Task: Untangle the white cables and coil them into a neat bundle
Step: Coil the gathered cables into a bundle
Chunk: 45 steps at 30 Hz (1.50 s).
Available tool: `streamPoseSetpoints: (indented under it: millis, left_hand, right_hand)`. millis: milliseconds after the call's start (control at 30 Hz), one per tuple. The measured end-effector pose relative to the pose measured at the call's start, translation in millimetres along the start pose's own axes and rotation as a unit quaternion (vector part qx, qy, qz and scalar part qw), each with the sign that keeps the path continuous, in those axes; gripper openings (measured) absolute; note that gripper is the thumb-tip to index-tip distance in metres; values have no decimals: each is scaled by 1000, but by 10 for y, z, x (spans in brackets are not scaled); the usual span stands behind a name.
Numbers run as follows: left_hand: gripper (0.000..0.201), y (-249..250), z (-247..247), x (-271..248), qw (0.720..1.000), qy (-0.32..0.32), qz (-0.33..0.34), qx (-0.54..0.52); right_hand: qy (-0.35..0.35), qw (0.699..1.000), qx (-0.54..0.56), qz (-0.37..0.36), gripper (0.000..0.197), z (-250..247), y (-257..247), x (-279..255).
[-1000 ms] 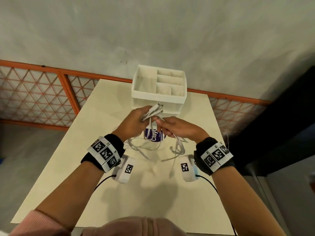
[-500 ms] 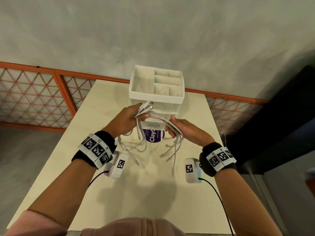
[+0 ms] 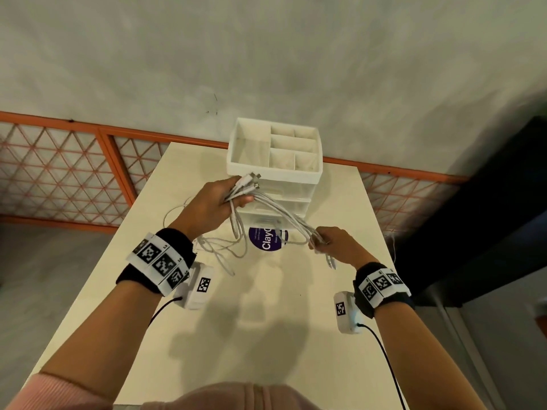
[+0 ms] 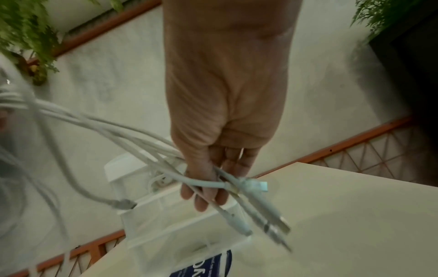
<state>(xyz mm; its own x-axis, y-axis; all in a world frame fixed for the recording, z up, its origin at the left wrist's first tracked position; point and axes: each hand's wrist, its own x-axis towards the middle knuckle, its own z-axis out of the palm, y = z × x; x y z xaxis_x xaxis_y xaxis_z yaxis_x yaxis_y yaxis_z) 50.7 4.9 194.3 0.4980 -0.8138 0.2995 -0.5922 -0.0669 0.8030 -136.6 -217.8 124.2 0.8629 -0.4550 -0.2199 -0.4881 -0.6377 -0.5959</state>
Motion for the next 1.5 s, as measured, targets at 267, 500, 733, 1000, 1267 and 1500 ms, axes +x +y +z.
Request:
streamPoseSetpoints:
  millis: [267, 500, 733, 1000, 1267, 1500]
  left_hand:
    - [48, 17, 160, -52, 969, -171, -45, 174]
    - [24, 71, 89, -67, 985, -141, -44, 90]
    - [32, 519, 201, -32, 967, 7, -50, -250]
    - [35, 402, -8, 7, 910, 156, -64, -378]
    - [27, -75, 182, -94, 741, 203, -410, -492]
    - [28, -109, 404, -253, 805, 56, -457, -374]
  right_hand:
    - [-108, 979, -81, 150, 45, -3, 235, -17]
    - [-121, 981, -140, 60, 49, -152, -259, -69]
    - [-166, 973, 101, -126, 63, 49, -1396, -158]
    - [-18, 975, 105, -192, 27, 212, -1412, -130]
    - [5, 969, 140, -202, 50, 45, -1553, -277]
    - [30, 972, 156, -174, 54, -80, -1571, -260]
